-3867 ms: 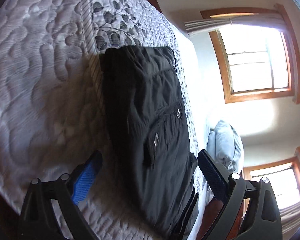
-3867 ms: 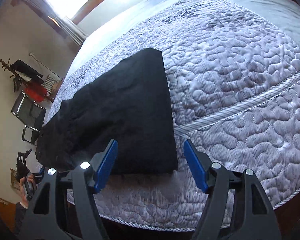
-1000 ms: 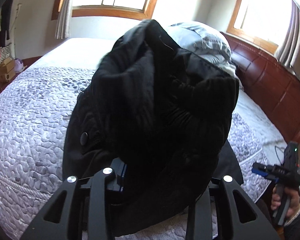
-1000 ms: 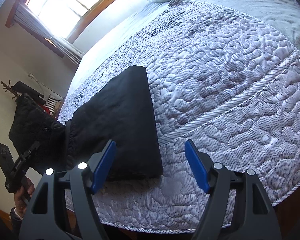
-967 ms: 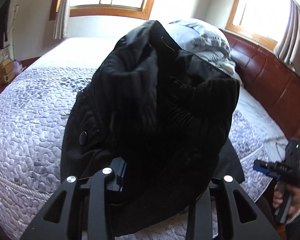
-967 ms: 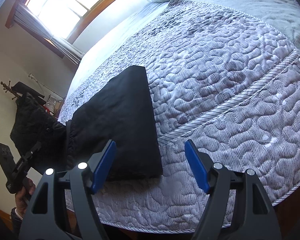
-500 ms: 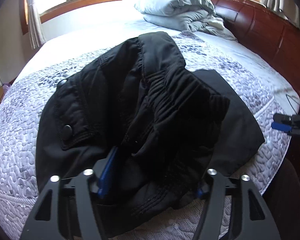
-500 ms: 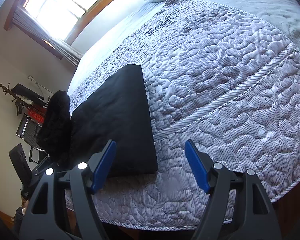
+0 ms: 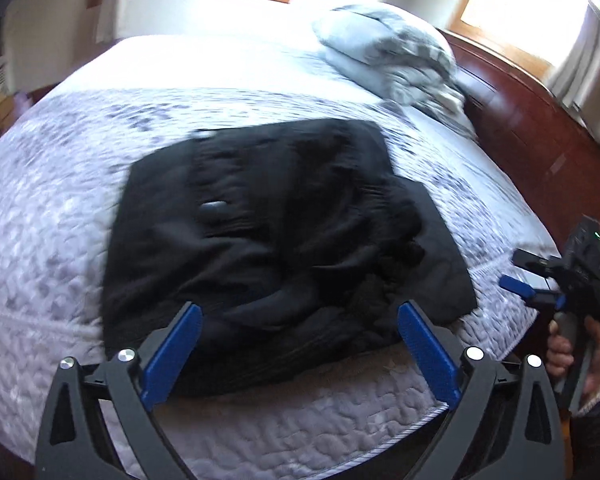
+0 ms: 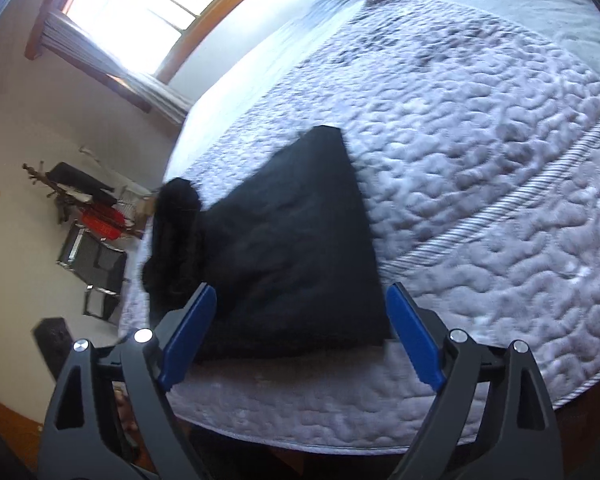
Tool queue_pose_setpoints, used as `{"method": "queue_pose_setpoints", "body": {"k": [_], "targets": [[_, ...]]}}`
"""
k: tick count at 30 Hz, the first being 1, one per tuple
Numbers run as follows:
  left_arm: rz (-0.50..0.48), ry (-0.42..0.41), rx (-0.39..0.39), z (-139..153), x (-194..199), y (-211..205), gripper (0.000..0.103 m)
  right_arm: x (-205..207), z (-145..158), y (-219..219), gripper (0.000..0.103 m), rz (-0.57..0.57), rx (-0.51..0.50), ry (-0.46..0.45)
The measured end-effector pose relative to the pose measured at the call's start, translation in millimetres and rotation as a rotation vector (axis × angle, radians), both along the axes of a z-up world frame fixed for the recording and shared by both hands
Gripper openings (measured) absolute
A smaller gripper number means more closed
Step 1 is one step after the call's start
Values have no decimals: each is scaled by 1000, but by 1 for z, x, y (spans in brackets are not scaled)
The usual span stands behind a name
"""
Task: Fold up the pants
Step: 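Grasp the bunched pant leg end with the right tool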
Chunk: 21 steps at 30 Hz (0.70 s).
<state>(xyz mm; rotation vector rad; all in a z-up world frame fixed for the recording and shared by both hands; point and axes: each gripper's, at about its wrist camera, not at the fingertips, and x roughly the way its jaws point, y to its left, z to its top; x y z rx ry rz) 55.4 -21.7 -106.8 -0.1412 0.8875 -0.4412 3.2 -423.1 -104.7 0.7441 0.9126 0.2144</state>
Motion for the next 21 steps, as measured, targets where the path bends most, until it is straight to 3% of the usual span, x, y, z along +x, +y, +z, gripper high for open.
{"method": "queue_pose_setpoints", "body": {"k": [5, 10, 15, 21], "targets": [[176, 62, -16, -18, -1, 55, 99, 25, 15, 39, 90, 112, 126, -38], [292, 129, -93, -33, -5, 96, 99, 54, 4, 77, 91, 173, 281, 19], [333, 144, -133, -40, -12, 119, 99, 72, -12, 114, 91, 201, 291, 85], [360, 155, -161, -44, -18, 133, 99, 88, -16, 134, 93, 185, 336, 79]]}}
